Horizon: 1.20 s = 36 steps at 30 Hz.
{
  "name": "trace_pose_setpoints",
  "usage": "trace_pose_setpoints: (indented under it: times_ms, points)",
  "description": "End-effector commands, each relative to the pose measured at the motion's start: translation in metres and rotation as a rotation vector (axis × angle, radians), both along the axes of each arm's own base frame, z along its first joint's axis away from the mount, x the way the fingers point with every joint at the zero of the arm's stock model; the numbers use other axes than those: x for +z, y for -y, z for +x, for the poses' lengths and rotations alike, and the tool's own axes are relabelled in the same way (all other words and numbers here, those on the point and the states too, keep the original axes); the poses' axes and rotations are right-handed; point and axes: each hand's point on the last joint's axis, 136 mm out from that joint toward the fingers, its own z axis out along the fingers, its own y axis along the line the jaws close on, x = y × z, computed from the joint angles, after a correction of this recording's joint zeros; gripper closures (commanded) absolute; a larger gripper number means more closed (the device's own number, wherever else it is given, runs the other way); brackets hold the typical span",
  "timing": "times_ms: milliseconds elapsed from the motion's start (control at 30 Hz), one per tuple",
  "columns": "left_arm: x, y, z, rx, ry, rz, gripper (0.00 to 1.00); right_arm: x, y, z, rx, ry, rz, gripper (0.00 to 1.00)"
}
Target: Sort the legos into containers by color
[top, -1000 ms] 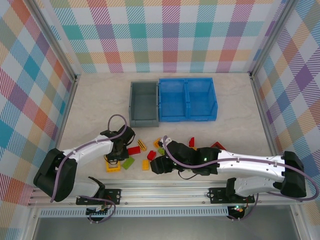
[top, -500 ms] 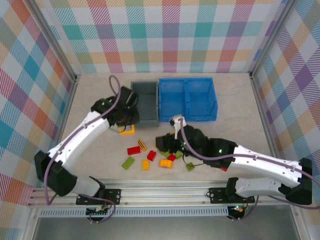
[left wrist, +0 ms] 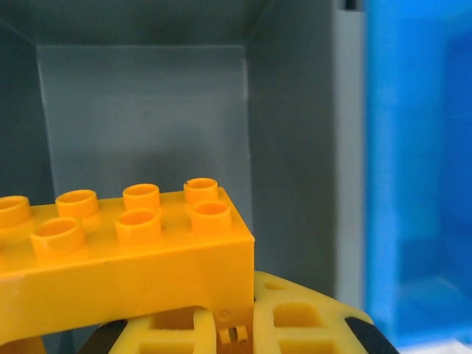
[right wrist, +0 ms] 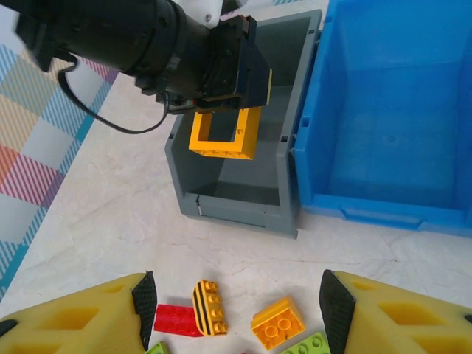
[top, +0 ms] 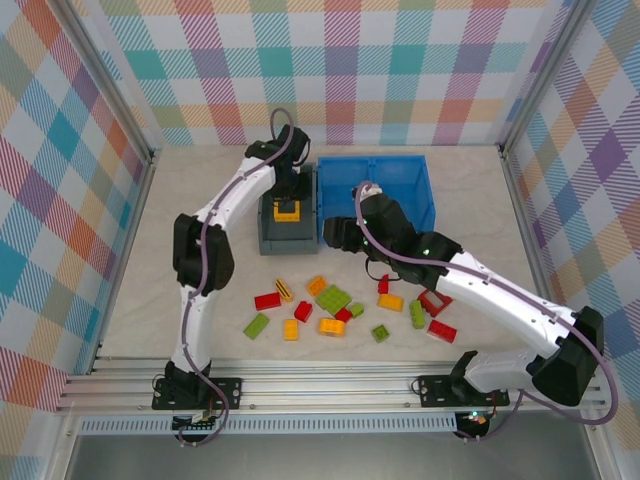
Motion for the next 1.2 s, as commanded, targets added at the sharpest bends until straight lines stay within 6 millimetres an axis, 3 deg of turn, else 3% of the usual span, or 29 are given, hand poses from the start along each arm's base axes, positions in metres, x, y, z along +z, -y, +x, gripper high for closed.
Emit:
trace_pose_setpoints:
  times_ms: [0, 267, 600, 800, 867, 1000, 1167]
  points:
    - [0.004, -0.006, 0.011, -0.029, 0.001, -0.007, 0.88, 0.022, -0.005, 0.005, 0.024, 0.031, 0.044, 0.38]
    - [-0.026, -0.018, 0.039, -0.009, 0.013, 0.024, 0.88, 0.004, 0.001, 0.009, 0.012, -0.007, 0.040, 0.38]
    - [-0.049, -0.023, 0.059, 0.003, 0.052, 0.078, 0.85, 0.004, -0.006, -0.001, 0.072, 0.007, 0.103, 0.37]
    - [-0.054, -0.025, 0.064, 0.007, 0.067, 0.104, 0.81, 0.001, -0.012, -0.009, 0.123, -0.012, 0.126, 0.37]
    - [-0.054, -0.027, 0.065, 0.012, 0.069, 0.114, 0.75, 0.001, -0.019, -0.014, 0.168, -0.018, 0.145, 0.36]
    - [-0.053, -0.028, 0.064, 0.014, 0.073, 0.136, 0.73, 0.006, -0.034, -0.027, 0.277, -0.032, 0.190, 0.35]
    - [-0.032, -0.022, 0.061, 0.006, 0.109, 0.151, 0.69, 0.002, -0.020, -0.034, 0.252, -0.052, 0.156, 0.35]
